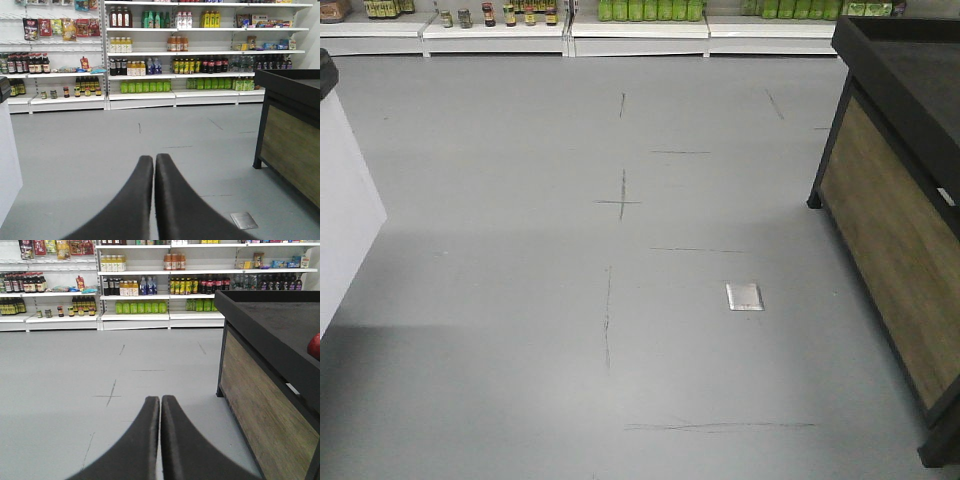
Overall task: Pick three apples into basket with both arms
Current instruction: 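Drive the base forward along the aisle toward the fruit tables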
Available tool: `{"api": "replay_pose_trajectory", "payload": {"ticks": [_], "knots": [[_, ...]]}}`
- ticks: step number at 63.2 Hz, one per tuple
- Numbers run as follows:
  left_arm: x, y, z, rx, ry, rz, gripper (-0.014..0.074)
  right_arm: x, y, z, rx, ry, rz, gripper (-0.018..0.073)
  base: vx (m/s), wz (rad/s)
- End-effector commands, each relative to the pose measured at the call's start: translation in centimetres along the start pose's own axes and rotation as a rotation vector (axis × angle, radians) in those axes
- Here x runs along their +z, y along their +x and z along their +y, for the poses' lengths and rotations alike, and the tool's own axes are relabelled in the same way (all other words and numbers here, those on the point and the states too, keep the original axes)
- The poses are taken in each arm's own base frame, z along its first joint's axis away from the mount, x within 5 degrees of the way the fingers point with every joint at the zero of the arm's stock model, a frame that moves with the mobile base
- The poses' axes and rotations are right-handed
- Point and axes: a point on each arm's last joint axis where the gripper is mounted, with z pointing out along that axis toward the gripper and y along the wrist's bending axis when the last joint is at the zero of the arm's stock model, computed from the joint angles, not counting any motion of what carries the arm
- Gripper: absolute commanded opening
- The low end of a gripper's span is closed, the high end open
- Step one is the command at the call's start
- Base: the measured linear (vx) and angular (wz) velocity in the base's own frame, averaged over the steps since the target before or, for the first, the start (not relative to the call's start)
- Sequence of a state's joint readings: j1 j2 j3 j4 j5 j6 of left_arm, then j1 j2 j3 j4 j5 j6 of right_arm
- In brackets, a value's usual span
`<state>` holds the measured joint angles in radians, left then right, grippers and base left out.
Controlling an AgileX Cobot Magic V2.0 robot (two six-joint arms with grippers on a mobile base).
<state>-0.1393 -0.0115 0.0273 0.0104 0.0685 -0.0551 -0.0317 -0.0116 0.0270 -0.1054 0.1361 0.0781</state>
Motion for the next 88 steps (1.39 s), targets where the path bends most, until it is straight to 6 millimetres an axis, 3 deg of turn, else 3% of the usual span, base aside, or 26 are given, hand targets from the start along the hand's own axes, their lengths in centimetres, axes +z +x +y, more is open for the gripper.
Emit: {"api": "replay_pose_trajectory", "payload": {"ticks": [1, 88], "knots": [[-0.14, -0.64, -0.05, -0.007, 0.007, -0.082, -0.0006, -0.03, -0.24, 0.02, -0.005, 0.002, -0.072, -0.0009, 0.0, 0.0], [-0.14, -0.64, -0.05, -0.007, 0.007, -0.082, -0.0006, -0.03, -0.24, 0.02, -0.005, 0.002, -0.072, -0.0009, 0.02, 0.0]]}}
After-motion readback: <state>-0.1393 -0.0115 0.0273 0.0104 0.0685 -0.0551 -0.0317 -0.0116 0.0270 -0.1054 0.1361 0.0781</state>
